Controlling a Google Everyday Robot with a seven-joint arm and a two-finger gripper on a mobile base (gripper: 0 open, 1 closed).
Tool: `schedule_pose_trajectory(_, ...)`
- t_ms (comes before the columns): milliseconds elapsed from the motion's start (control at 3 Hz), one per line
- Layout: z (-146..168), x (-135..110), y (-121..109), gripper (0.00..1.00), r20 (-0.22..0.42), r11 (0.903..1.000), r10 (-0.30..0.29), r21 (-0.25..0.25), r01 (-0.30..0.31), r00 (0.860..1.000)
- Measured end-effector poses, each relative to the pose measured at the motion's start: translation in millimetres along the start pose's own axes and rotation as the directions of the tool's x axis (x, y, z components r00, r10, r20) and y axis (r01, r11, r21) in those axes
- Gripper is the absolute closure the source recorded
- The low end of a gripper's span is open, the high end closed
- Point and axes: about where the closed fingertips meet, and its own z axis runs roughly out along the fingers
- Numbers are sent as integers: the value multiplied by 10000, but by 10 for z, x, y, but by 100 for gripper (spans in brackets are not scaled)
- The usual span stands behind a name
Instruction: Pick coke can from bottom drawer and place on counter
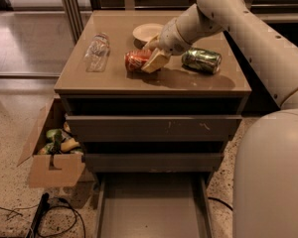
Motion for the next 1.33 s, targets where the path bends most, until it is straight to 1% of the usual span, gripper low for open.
schedule_pose_trajectory(333, 84, 145, -1, 100, 75, 9995, 293, -119, -292, 9995)
schedule_pose_trajectory(667, 88, 146, -1, 82, 76, 9995, 295, -124, -295, 9995)
schedule_pose_trajectory(1000, 89, 146, -1, 50, 76, 9995, 295, -125, -294, 9995)
schedule_pose_trajectory(1333, 89, 146, 0, 27, 76, 9995, 295, -126, -294, 9995)
